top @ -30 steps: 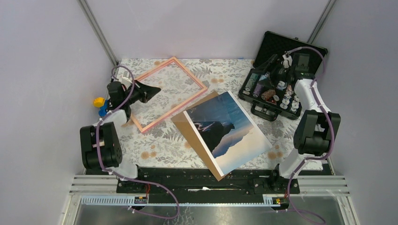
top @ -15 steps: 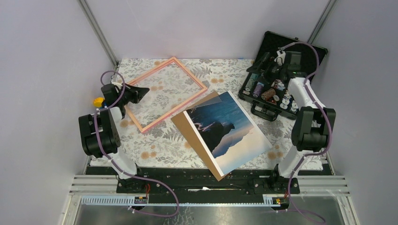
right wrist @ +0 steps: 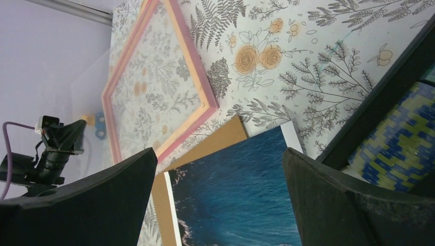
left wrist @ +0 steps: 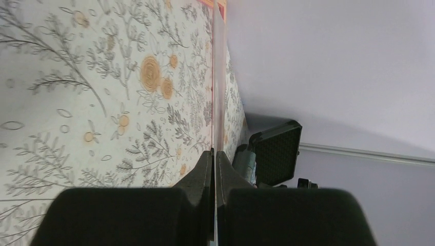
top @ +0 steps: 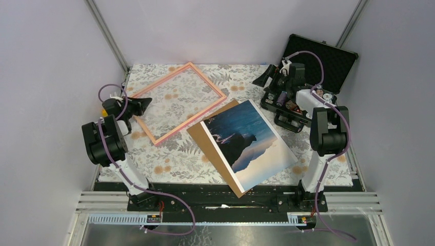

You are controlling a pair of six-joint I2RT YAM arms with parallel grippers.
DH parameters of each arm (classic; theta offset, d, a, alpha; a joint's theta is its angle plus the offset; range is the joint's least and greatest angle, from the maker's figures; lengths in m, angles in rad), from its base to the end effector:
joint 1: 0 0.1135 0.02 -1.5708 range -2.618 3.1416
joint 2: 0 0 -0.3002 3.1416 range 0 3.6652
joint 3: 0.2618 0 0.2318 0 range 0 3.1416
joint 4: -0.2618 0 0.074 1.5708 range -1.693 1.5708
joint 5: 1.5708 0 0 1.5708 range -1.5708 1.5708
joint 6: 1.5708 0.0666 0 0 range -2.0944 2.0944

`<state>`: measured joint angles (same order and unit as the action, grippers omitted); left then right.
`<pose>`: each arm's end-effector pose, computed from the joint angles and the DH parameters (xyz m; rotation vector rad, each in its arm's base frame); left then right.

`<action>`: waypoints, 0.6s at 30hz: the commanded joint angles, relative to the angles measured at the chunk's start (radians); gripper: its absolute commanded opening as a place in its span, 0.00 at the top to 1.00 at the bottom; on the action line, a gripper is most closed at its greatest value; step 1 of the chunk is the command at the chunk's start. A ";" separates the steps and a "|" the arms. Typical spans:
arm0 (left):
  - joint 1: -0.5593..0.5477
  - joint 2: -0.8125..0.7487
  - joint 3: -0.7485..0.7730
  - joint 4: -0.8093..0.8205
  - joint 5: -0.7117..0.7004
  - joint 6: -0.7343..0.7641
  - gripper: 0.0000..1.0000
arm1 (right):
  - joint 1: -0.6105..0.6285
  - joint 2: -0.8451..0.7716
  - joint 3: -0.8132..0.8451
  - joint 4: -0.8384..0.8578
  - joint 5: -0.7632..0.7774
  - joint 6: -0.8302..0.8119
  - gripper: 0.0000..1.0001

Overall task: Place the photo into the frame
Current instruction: Place the photo frame item in the photo frame.

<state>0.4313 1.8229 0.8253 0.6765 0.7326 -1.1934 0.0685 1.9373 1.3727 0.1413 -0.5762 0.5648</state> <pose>0.3674 0.1200 0.2096 -1.0265 1.7031 -1.1966 0.4636 0.0682 0.2713 0.1210 2.0513 0.9745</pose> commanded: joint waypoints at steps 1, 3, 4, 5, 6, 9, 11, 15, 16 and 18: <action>0.052 -0.041 -0.024 0.029 -0.020 0.035 1.00 | 0.002 -0.082 -0.048 0.139 0.052 -0.050 0.00; 0.062 -0.049 -0.027 0.003 -0.016 0.058 1.00 | 0.002 -0.072 -0.054 0.142 0.056 -0.055 0.00; 0.062 -0.043 -0.024 -0.002 -0.009 0.061 1.00 | 0.003 -0.067 -0.055 0.146 0.054 -0.058 0.00; 0.062 -0.036 -0.025 0.010 0.001 0.055 1.00 | 0.003 -0.062 -0.055 0.148 0.049 -0.062 0.00; 0.063 -0.029 -0.030 0.026 0.013 0.042 1.00 | 0.003 -0.056 -0.054 0.149 0.046 -0.062 0.00; 0.070 -0.031 -0.041 0.023 0.009 0.042 1.00 | 0.003 -0.048 -0.054 0.146 0.040 -0.064 0.00; 0.071 -0.029 -0.043 0.039 0.009 0.041 1.00 | 0.003 -0.048 -0.061 0.152 0.041 -0.058 0.00; 0.071 -0.009 -0.044 0.062 0.007 0.027 1.00 | 0.002 -0.057 -0.082 0.180 0.037 -0.046 0.00; 0.071 0.000 -0.046 0.071 0.009 0.018 1.00 | 0.002 -0.057 -0.081 0.181 0.038 -0.047 0.00; 0.072 0.008 -0.047 0.085 0.011 0.010 1.00 | 0.002 -0.057 -0.082 0.176 0.041 -0.053 0.00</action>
<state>0.4969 1.8225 0.7864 0.6617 0.7300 -1.1717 0.0685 1.9182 1.2957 0.2672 -0.5415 0.5282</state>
